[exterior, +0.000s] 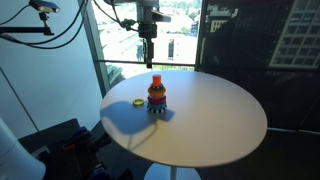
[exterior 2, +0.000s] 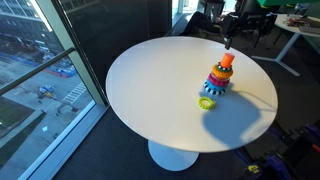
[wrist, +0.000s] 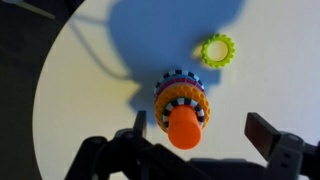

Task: Put the black and white ring on the table

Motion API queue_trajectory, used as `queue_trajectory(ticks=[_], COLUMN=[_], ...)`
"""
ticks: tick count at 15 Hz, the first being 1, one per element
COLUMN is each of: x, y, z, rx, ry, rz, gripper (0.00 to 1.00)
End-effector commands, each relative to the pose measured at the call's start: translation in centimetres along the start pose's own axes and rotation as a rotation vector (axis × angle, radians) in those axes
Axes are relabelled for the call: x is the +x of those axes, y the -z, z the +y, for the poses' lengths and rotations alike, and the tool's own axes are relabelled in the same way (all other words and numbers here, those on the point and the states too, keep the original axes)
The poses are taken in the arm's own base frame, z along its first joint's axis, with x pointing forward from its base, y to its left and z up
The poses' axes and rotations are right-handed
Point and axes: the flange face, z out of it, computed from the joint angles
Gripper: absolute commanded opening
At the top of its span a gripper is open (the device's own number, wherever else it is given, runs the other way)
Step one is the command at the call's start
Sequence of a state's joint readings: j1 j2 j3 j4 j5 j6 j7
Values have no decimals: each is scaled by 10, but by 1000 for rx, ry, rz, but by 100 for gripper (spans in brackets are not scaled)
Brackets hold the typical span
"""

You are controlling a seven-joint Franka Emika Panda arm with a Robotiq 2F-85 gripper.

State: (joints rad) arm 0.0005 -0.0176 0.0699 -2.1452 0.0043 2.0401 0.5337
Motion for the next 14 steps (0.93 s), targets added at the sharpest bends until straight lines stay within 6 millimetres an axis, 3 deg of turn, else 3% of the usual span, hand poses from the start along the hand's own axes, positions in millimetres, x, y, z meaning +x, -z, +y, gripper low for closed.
queue_trajectory(ticks=[1,6,14], x=[12,22,25], y=[-18,-45,-66], z=[-5,-9,-7], rx=[-12,-29,-60], ry=[-41,-73,-116], rz=[21,51,57], gripper=[100,100,100])
